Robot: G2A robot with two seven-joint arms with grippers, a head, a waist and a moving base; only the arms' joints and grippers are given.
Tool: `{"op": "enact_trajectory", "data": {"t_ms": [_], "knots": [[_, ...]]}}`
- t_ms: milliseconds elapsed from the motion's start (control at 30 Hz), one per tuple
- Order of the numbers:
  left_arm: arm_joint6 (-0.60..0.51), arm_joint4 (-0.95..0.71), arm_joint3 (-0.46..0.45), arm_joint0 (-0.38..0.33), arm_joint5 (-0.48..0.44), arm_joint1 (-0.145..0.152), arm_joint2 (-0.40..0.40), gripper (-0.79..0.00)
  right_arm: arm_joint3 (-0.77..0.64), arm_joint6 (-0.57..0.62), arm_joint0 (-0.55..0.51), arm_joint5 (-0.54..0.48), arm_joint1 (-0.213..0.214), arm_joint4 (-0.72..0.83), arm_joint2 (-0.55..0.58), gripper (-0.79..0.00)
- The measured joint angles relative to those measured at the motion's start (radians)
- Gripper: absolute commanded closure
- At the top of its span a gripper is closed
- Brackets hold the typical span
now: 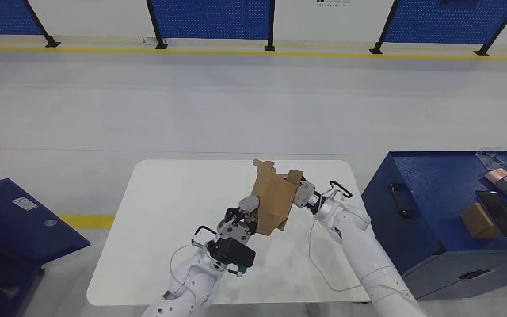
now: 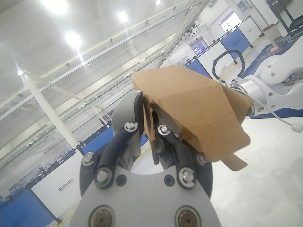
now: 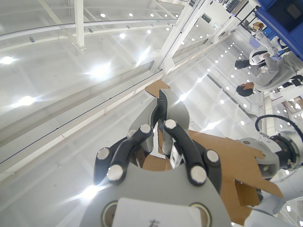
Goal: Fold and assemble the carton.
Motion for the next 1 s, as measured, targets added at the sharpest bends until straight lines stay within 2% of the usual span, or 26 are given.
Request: {"op": "enact_trajectory", "data": {"t_ms": [100,133,167,400,600,700,833,1000], "knots": [[0.011,-0.007,-0.002,0.005,0.001,0.0,-0.005,0.0,-0.003,-0.003,-0.003,-0.002,-0.001,0.001,0.001,0.0],[0.016,-0.009,-0.002,0.007,0.003,-0.001,-0.006,0.0,-0.005,-0.004,-0.004,-0.003,-0.001,0.001,0.001,-0.219],[0.019,-0.009,-0.002,0.009,0.003,-0.001,-0.007,0.0,-0.006,-0.004,-0.006,-0.002,-0.002,0.001,0.001,-0.785],[0.033,-0.012,-0.005,0.019,0.001,0.0,-0.02,0.0,-0.007,-0.019,-0.009,-0.005,0.002,-0.007,0.02,-0.785],[0.036,-0.019,-0.02,0.031,-0.037,0.006,-0.048,0.0,0.032,-0.007,0.009,-0.034,0.023,-0.064,0.084,-0.785],[0.035,-0.061,-0.036,0.039,-0.112,0.011,-0.066,0.0,0.021,0.035,0.008,-0.088,0.046,-0.186,0.115,-0.785],[0.018,-0.223,-0.066,0.051,-0.344,0.022,-0.106,0.0,-0.016,0.146,-0.001,-0.16,0.068,-0.411,0.127,-0.785],[-0.058,-0.378,-0.116,0.071,-0.556,0.037,-0.172,0.0,-0.014,0.114,0.0,-0.143,0.067,-0.337,0.126,-0.785]]}}
